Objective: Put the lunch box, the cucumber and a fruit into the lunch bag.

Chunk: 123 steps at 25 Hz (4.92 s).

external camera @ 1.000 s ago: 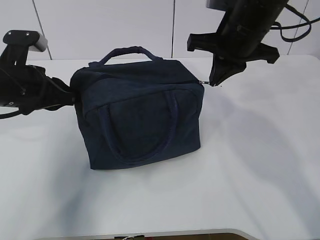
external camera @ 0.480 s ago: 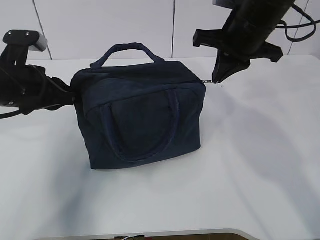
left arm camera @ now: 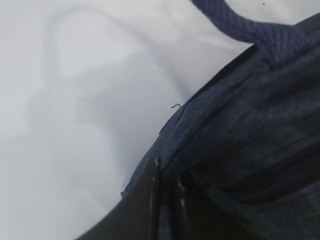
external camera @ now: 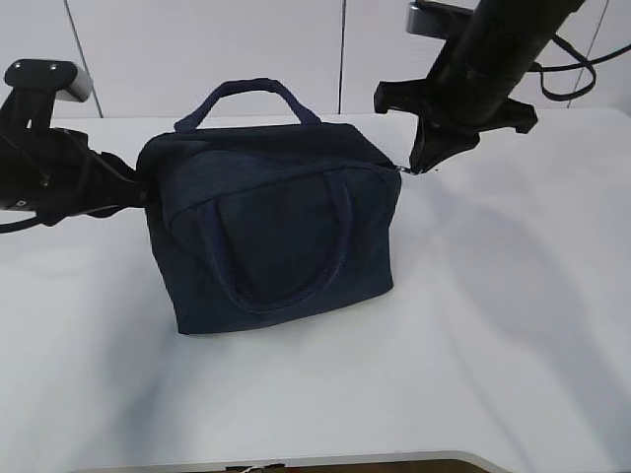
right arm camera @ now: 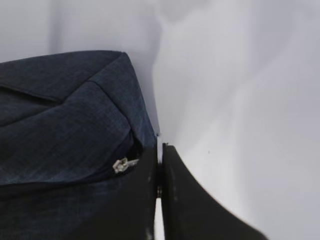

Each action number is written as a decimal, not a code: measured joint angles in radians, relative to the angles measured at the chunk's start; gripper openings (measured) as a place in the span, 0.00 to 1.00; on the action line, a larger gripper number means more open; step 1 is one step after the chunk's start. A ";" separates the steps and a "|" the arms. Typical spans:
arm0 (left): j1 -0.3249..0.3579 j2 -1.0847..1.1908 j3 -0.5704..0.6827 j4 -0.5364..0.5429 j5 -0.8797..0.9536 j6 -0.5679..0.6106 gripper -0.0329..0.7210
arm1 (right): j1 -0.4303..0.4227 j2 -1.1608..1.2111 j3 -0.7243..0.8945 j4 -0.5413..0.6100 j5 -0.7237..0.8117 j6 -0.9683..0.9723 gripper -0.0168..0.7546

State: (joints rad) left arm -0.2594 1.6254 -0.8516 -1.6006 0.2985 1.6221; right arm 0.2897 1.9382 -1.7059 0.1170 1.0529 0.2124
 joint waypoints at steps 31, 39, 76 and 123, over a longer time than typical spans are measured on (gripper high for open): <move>0.009 -0.011 -0.071 0.270 0.119 0.034 0.46 | -0.007 0.000 0.000 0.366 0.054 -0.298 0.03; 0.009 -0.170 -0.082 0.368 0.228 0.046 0.56 | -0.007 0.000 0.000 0.305 0.064 -0.300 0.03; -0.359 0.025 -0.271 0.682 0.116 0.168 0.52 | -0.007 0.000 0.000 0.257 0.106 -0.144 0.03; -0.361 0.025 -0.271 0.845 0.083 0.166 0.04 | -0.076 0.000 -0.045 0.311 0.169 0.076 0.03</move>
State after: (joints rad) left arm -0.6201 1.6503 -1.1227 -0.7560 0.3819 1.7877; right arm 0.2137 1.9386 -1.7511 0.4276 1.2222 0.2881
